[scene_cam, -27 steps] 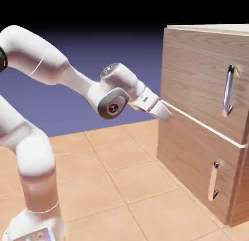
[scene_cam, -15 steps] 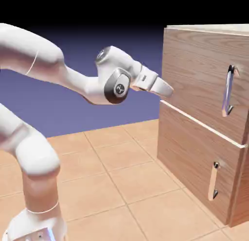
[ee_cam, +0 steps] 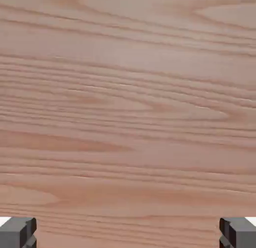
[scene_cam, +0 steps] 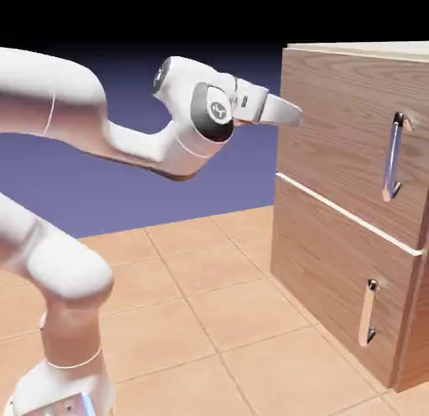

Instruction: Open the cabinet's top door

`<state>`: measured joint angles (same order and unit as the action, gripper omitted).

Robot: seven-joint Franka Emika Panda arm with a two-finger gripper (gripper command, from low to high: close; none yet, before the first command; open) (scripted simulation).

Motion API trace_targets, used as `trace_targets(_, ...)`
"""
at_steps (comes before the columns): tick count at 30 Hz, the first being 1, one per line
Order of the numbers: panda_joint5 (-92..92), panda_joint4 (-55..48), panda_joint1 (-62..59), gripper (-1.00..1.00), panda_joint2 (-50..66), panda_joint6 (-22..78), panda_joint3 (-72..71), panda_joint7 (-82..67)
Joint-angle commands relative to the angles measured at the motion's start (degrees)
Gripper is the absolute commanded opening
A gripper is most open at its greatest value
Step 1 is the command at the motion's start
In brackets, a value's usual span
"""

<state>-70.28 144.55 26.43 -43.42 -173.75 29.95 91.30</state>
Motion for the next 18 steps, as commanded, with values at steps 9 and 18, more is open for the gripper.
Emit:
trace_targets(9, -22.4, -5.2, 8.2, 1.0, -3.4, 0.1, 9.6, 15.6)
trace_targets(18, -44.9, -10.5, 16.4, 1.0, -6.9, 0.2, 19.1, 31.2)
